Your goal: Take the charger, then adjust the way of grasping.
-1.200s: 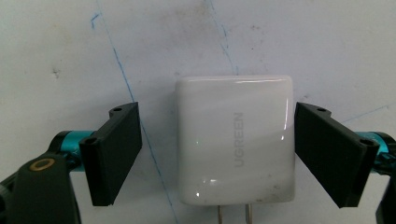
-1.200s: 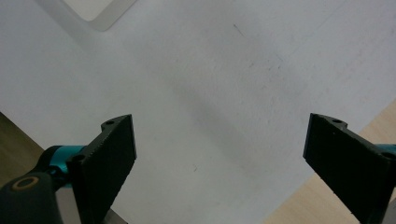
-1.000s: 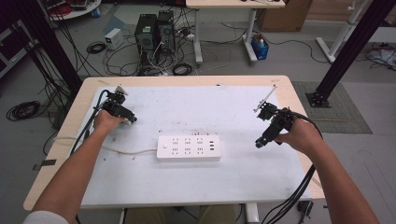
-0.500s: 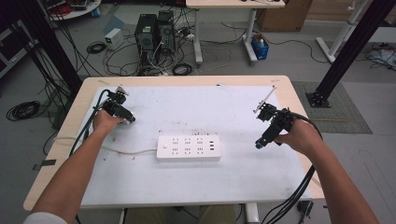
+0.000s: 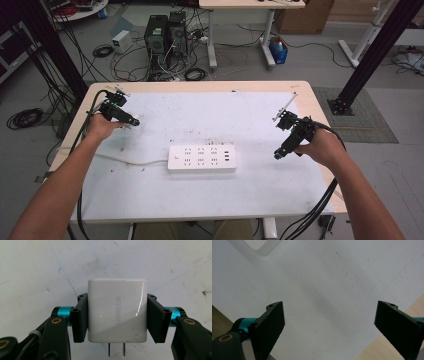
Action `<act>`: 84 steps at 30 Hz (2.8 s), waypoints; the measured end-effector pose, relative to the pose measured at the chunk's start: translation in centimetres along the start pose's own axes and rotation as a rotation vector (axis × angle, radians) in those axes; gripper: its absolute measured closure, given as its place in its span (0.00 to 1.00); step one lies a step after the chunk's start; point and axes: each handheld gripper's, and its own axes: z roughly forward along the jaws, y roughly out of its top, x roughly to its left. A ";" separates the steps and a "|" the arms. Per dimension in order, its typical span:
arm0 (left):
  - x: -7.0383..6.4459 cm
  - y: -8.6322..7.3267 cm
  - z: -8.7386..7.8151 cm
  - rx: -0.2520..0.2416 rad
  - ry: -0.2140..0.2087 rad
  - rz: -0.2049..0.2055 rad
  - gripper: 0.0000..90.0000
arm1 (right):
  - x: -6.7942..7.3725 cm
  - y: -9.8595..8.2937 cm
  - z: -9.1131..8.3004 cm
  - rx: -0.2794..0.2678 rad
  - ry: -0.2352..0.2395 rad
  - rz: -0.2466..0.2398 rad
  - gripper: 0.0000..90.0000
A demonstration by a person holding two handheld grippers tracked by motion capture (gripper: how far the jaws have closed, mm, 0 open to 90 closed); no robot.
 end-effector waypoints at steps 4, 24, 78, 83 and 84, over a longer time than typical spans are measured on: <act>-0.4 -0.3 -1.9 -0.026 -0.009 0.042 0.47 | 0.0 0.0 0.0 -0.004 -0.002 0.003 0.10; -5.2 -1.2 -10.7 -0.030 -0.056 0.240 0.47 | 1.1 0.3 -1.1 -0.044 -0.009 -0.019 0.10; -14.7 0.8 -10.7 0.009 -0.208 0.609 0.47 | 3.2 0.4 -1.8 -0.261 0.171 0.187 0.10; -16.7 0.9 -10.4 0.002 -0.237 0.663 0.47 | 3.6 0.5 -1.5 -0.285 0.221 0.205 0.10; -17.1 0.9 -10.3 0.003 -0.241 0.676 0.47 | 3.8 0.5 -1.4 -0.292 0.233 0.212 0.10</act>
